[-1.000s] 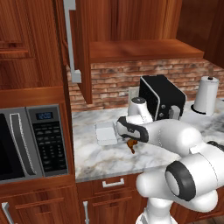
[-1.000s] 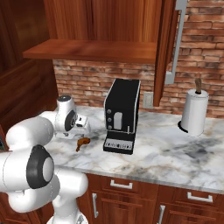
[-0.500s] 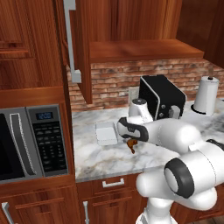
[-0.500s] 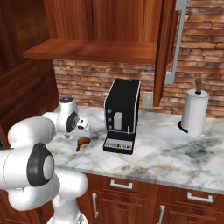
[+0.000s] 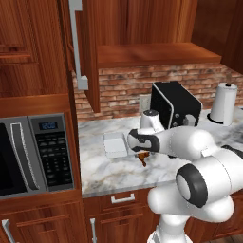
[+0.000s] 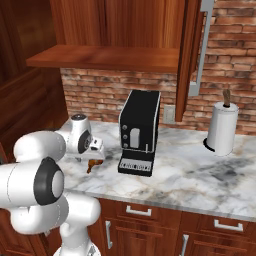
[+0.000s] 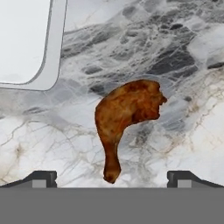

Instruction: Retrieve the tupperware from the cabinet, then place the raw meat into the tupperware to avoid contamination.

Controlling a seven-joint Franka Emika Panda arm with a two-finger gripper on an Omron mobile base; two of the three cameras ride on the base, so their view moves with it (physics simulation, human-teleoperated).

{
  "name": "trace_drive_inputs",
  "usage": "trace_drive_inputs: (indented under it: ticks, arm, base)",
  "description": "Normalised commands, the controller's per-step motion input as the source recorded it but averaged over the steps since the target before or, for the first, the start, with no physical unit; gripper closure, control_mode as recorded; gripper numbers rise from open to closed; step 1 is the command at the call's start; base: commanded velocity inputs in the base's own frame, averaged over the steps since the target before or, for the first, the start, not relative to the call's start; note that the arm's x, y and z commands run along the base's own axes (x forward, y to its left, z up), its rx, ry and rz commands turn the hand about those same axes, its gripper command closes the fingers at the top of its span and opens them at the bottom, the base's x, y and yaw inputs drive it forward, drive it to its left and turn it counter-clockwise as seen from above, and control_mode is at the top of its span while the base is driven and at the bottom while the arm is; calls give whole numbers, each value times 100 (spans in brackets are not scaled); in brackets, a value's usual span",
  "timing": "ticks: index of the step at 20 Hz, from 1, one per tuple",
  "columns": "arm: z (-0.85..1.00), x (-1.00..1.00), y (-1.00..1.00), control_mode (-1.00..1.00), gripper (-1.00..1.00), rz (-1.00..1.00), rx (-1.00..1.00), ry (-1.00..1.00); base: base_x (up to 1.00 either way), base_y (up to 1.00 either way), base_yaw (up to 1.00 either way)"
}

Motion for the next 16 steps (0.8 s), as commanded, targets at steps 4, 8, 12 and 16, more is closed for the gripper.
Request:
trace_drive_inputs:
  ticks: [4,8,12,16]
  arm:
    - [-23,0,0,-100,-100,0,0,4]
    - [-26,0,0,-100,-100,0,0,4]
    - [-24,0,0,-100,-100,-1,0,4]
    - [-22,0,0,-100,-100,-1,0,2]
  base:
    - [0,0,0]
    - [0,0,0]
    - [0,0,0]
    - [0,0,0]
